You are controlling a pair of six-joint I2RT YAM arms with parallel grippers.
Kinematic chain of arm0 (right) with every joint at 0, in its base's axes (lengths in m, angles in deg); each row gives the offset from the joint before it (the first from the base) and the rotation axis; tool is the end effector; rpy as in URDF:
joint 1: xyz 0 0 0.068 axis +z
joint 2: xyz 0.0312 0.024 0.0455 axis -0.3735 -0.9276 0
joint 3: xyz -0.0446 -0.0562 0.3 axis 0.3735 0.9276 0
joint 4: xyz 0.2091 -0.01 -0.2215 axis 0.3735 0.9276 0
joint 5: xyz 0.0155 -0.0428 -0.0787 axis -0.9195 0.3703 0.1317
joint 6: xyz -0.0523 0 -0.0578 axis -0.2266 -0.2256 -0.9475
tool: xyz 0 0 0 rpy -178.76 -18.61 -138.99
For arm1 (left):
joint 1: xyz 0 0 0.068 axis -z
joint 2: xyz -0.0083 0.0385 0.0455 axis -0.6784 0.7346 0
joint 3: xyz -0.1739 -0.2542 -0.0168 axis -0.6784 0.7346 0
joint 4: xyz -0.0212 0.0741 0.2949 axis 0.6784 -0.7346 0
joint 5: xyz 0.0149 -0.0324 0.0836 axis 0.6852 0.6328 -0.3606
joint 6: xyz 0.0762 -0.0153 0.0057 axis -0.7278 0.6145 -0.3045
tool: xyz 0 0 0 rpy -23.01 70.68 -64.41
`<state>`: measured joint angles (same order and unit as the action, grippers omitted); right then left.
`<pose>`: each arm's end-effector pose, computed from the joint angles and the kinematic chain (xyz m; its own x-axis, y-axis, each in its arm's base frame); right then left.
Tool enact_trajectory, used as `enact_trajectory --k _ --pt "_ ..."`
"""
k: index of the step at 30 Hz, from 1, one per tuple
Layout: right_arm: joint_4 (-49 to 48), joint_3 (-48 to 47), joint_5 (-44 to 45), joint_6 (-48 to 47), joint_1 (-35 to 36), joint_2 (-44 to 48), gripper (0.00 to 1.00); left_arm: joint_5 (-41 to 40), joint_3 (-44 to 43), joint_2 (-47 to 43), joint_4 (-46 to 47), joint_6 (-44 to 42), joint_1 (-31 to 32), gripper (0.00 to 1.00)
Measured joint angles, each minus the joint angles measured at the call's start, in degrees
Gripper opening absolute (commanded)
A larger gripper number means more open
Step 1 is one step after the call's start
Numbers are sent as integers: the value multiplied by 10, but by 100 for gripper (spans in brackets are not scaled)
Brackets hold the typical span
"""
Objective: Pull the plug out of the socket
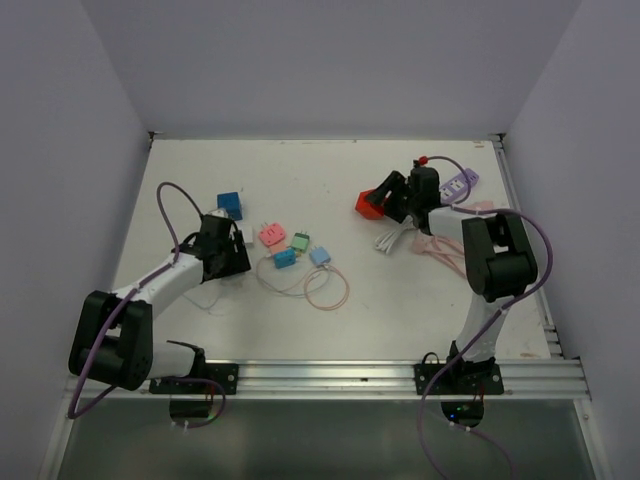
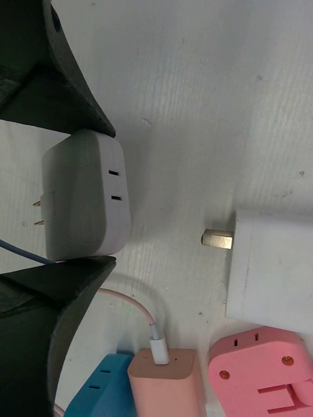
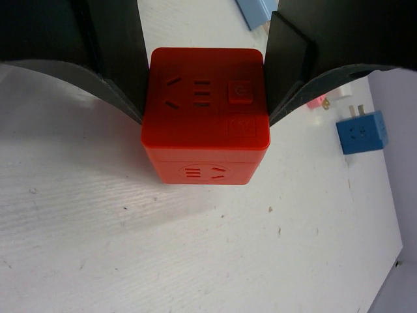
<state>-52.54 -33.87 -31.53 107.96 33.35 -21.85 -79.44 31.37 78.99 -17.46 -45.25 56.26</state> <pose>0.4558 0.1091 0.1486 -0.6564 0.5776 -0.4854 0.1081 0.7087 0.6971 0.2772 -0.0565 0.1500 -0.7986 -0.3211 -0.5091 -0.2844 0.9467 -0.1510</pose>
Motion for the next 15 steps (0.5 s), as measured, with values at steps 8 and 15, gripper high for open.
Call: enact_trajectory --k 8,15 --pt "-23 -5 -3 38 -30 -24 49 8 0 -6 -1 -7 0 99" --pt "-8 -14 0 36 -43 -24 76 9 -23 -26 -18 -11 0 100"
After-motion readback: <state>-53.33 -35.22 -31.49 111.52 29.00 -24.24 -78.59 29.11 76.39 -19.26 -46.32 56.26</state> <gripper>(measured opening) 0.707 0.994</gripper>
